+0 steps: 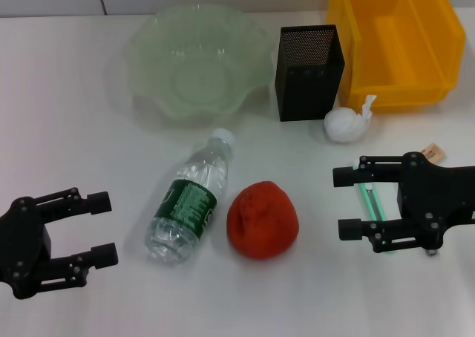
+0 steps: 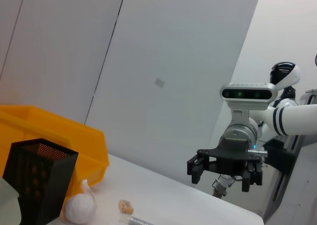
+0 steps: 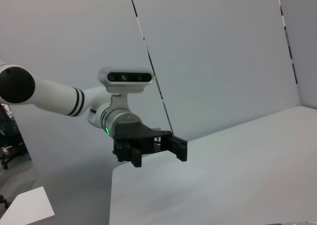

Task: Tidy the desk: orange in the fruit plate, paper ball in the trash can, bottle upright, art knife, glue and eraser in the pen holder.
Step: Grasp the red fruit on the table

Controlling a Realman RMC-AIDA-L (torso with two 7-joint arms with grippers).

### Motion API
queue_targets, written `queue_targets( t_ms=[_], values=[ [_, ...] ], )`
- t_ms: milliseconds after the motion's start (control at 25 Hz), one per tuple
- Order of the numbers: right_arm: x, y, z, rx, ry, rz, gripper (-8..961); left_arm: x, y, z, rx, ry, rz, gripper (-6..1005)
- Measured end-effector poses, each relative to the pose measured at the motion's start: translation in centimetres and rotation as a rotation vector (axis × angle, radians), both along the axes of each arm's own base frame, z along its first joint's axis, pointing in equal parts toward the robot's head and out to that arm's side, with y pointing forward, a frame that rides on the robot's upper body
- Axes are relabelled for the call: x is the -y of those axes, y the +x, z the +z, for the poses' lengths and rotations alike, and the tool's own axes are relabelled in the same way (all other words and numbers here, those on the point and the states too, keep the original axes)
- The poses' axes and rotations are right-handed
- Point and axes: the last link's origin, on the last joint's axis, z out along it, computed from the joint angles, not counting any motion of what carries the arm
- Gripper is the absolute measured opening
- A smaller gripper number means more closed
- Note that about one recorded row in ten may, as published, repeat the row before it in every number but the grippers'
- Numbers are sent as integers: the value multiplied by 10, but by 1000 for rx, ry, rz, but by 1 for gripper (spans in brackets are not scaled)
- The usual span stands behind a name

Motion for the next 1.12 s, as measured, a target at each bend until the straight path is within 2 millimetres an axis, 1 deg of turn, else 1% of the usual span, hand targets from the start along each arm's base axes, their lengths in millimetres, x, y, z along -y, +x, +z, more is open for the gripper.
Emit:
queue_targets(
  t_ms=[320, 720, 840, 880, 920, 1040, 1120],
  values=[
    [1, 0, -1, -5, -7, 1, 755, -6, 4, -3, -11, -14, -18, 769],
    [0, 0, 0, 0, -3, 2, 755, -7, 5, -5, -10, -24, -17, 768],
    [-12, -10, 9, 41, -8, 1, 754, -7, 6, -5, -10, -24, -17, 768],
    [-26, -22, 18, 116, -22, -14, 754, -7, 6, -5, -10, -25, -19, 768],
    [-26, -22, 18, 116, -22, -14, 754, -7, 6, -5, -11, -25, -21, 768],
    [-46, -43, 30, 256, -26, -20, 754, -9, 8, -5, -12, -29, -31, 767],
    [-57, -58, 33, 364, -37, -17, 754, -10, 9, -5, -13, -31, -34, 767]
  ],
)
